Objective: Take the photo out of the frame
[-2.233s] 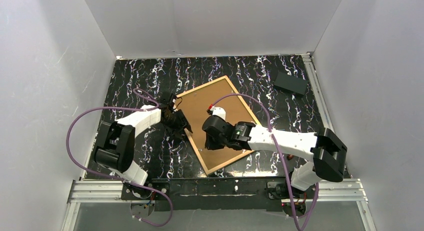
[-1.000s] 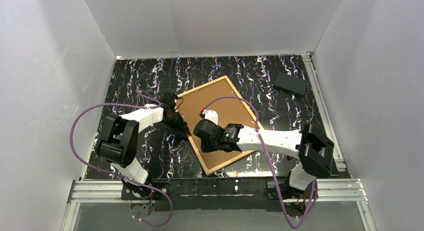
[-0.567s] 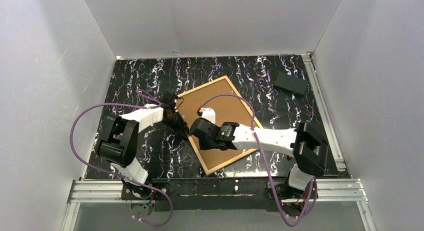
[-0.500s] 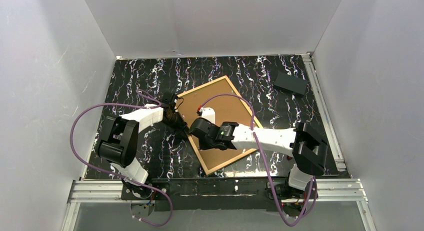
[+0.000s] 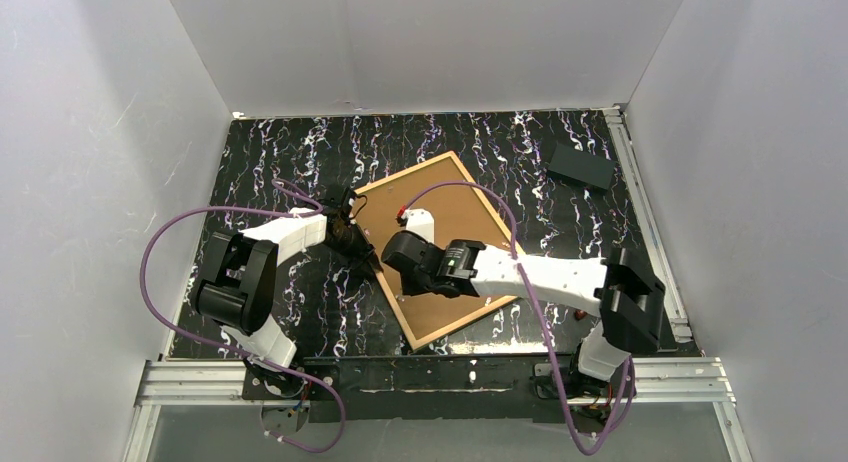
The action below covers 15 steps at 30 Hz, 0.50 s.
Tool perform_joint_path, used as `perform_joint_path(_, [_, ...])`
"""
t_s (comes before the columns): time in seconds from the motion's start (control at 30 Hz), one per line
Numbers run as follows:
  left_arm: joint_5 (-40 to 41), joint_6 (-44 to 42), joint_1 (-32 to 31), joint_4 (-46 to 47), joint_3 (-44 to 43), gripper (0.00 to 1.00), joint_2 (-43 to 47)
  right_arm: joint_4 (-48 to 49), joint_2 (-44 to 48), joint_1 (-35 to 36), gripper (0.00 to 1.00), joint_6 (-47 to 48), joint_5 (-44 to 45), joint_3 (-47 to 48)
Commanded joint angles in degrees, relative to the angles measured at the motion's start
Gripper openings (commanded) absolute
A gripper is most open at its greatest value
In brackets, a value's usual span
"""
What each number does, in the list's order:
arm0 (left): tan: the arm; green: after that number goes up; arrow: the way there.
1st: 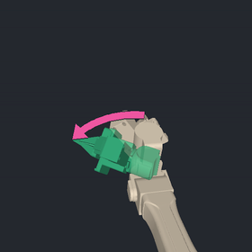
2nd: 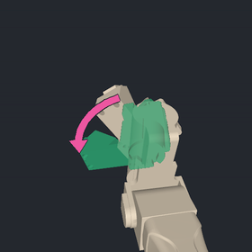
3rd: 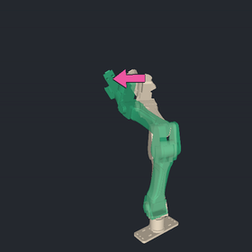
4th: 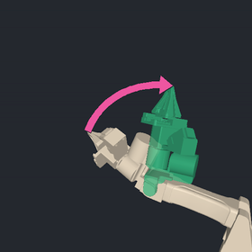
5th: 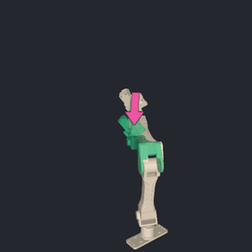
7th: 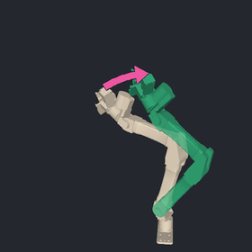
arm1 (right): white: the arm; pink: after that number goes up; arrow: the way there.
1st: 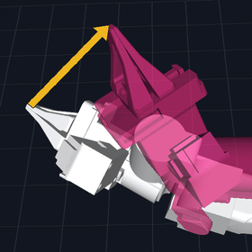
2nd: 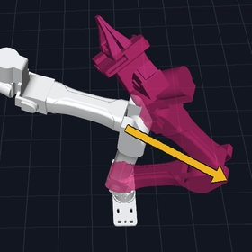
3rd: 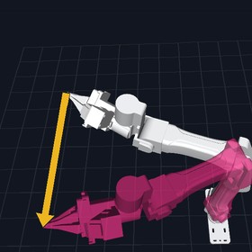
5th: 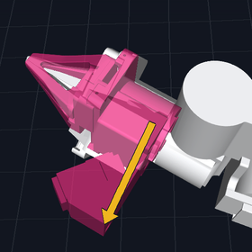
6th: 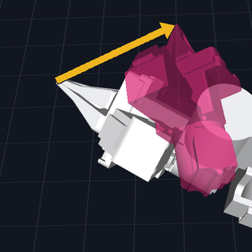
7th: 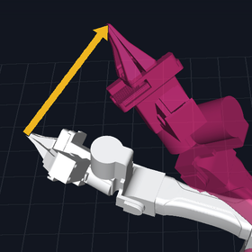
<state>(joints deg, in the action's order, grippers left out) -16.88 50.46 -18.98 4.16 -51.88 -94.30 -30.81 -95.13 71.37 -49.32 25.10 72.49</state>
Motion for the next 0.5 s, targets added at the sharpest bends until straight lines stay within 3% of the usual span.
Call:
perform_joint_path(0.0, [1.26, -0.64, -0.53, -7.50, 0.52, 0.00, -1.46, 0.53, 4.48, 0.21, 0.01, -0.51, -1.17, -0.50])
perform_joint_path(0.47, [1.68, -0.92, -0.53, -7.93, 0.53, 0.00, -1.22, -0.57, 0.81, 1.64, 0.01, -2.10, -3.45, -0.68])
